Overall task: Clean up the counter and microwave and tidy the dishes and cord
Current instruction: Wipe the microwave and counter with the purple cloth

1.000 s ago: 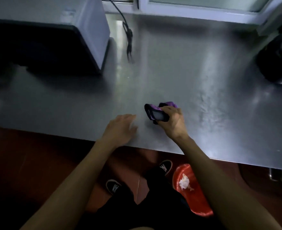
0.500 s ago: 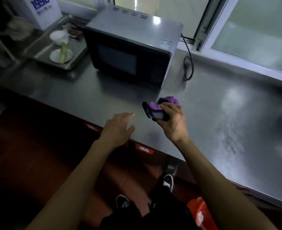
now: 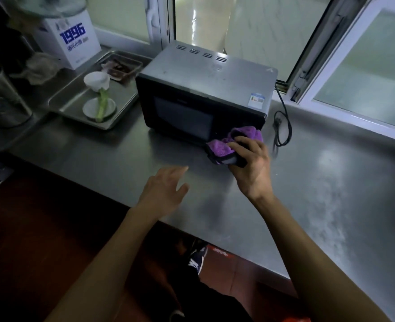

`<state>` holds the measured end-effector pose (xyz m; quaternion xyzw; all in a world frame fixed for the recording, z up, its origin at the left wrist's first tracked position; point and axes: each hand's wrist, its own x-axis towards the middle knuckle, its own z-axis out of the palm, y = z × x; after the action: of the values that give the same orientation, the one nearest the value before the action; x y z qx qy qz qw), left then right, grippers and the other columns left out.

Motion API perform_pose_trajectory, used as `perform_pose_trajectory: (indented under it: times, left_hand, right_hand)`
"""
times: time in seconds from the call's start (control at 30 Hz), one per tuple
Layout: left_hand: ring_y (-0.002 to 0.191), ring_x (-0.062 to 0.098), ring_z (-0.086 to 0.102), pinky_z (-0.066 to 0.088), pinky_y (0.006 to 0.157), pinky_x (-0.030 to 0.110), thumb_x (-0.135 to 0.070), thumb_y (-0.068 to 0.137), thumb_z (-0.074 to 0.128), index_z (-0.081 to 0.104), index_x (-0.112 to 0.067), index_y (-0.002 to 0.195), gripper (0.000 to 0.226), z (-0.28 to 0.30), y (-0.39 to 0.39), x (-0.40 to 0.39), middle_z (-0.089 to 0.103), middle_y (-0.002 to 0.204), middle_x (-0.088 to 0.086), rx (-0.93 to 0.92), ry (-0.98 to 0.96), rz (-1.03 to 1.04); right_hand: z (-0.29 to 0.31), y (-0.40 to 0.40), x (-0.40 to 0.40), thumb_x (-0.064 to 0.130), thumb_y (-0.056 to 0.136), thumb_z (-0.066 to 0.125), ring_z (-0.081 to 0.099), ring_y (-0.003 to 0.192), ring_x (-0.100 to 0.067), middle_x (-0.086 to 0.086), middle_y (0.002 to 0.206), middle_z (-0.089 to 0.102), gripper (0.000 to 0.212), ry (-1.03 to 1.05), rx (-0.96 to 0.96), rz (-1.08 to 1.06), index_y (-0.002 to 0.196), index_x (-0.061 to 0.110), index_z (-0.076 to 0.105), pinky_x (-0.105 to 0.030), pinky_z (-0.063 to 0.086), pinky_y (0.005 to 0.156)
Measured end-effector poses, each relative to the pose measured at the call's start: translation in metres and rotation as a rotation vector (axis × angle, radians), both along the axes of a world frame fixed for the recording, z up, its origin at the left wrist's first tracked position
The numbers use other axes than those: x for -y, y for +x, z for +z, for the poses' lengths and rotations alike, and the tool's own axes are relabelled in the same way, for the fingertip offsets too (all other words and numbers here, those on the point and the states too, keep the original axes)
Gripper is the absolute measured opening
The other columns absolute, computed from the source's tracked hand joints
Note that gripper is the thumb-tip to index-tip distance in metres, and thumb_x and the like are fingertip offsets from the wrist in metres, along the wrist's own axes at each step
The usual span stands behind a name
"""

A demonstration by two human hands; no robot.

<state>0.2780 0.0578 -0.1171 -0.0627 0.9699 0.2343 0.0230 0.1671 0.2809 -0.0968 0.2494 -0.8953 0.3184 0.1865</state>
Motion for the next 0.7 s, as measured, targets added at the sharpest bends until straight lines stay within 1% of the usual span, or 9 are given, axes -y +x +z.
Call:
perform_pose_trajectory:
  times: [0.13,0.23,0.3,0.37,0.4,0.47,0.6,0.67,0.7]
  left_hand:
    - [0.141,0.019,0.036,0.031,0.114,0.036,-0.041,0.098,0.054,0.039,-0.026,0.151,0.057,0.017,-0.052,0.017,0.043,0.153,0.000,-0.052,-0.022,-0.035]
    - [0.141,0.018,0.036,0.032,0.115,0.040,-0.040,0.098,0.055,0.041,-0.025,0.150,0.056,0.029,-0.090,0.025,0.044,0.152,0.000,-0.083,-0.026,-0.050]
    - [0.141,0.018,0.036,0.034,0.114,0.042,-0.039,0.097,0.056,0.043,-0.024,0.149,0.055,0.036,-0.108,0.028,0.045,0.151,0.000,-0.111,-0.014,-0.056]
    - [0.139,0.018,0.038,0.036,0.112,0.045,-0.042,0.095,0.054,0.046,-0.024,0.147,0.056,0.043,-0.123,0.029,0.048,0.149,0.000,-0.136,0.007,-0.071]
    - [0.138,0.019,0.040,0.038,0.111,0.046,-0.044,0.092,0.051,0.048,-0.023,0.146,0.058,0.047,-0.130,0.030,0.050,0.147,0.001,-0.147,0.014,-0.082]
    - [0.136,0.021,0.043,0.041,0.108,0.047,-0.045,0.088,0.047,0.050,-0.020,0.144,0.061,0.054,-0.145,0.034,0.052,0.145,0.003,-0.171,0.011,-0.105]
    - [0.136,0.022,0.043,0.042,0.105,0.049,-0.044,0.092,0.046,0.050,-0.018,0.144,0.059,0.063,-0.177,0.049,0.053,0.144,0.004,-0.211,0.006,-0.158]
    - [0.131,0.024,0.047,0.045,0.101,0.051,-0.040,0.092,0.050,0.054,-0.016,0.140,0.055,0.066,-0.192,0.058,0.057,0.139,0.004,-0.265,0.013,-0.189]
    - [0.128,0.025,0.050,0.047,0.098,0.051,-0.038,0.092,0.053,0.056,-0.015,0.138,0.051,0.068,-0.200,0.063,0.059,0.135,0.003,-0.301,0.012,-0.201]
  right_hand:
    - [0.017,-0.043,0.020,0.022,0.073,0.073,0.050,0.115,-0.034,0.002,0.130,0.062,0.045,-0.047,-0.034,-0.052,0.118,0.027,0.071,-0.052,0.047,0.088]
    - [0.028,-0.073,0.030,0.024,0.072,0.067,0.049,0.117,-0.036,0.001,0.132,0.062,0.046,-0.047,-0.040,-0.079,0.118,0.027,0.071,-0.053,0.046,0.090]
    - [0.034,-0.090,0.033,0.022,0.072,0.068,0.050,0.117,-0.037,0.001,0.132,0.062,0.046,-0.052,-0.044,-0.106,0.118,0.027,0.072,-0.053,0.045,0.090]
    - [0.039,-0.104,0.034,0.017,0.072,0.074,0.049,0.119,-0.037,0.001,0.133,0.061,0.047,-0.040,-0.040,-0.157,0.118,0.028,0.072,-0.046,0.042,0.089]
    - [0.041,-0.111,0.035,0.014,0.072,0.076,0.047,0.122,-0.037,0.000,0.134,0.060,0.049,-0.025,-0.029,-0.185,0.119,0.027,0.071,-0.042,0.038,0.088]
    - [0.044,-0.125,0.038,0.011,0.072,0.078,0.043,0.126,-0.037,-0.001,0.137,0.058,0.052,0.004,0.002,-0.233,0.122,0.026,0.070,-0.040,0.030,0.088]
    - [0.043,-0.148,0.047,0.017,0.078,0.078,0.035,0.134,-0.038,-0.004,0.145,0.050,0.052,0.083,0.120,-0.296,0.128,0.027,0.066,-0.049,0.031,0.098]
    - [0.040,-0.153,0.054,0.031,0.079,0.077,0.026,0.140,-0.038,-0.004,0.154,0.038,0.058,0.187,0.225,-0.293,0.135,0.033,0.059,-0.058,0.027,0.106]
    - [0.038,-0.155,0.056,0.043,0.078,0.075,0.019,0.144,-0.039,-0.003,0.159,0.029,0.065,0.262,0.280,-0.279,0.139,0.037,0.052,-0.061,0.022,0.110]
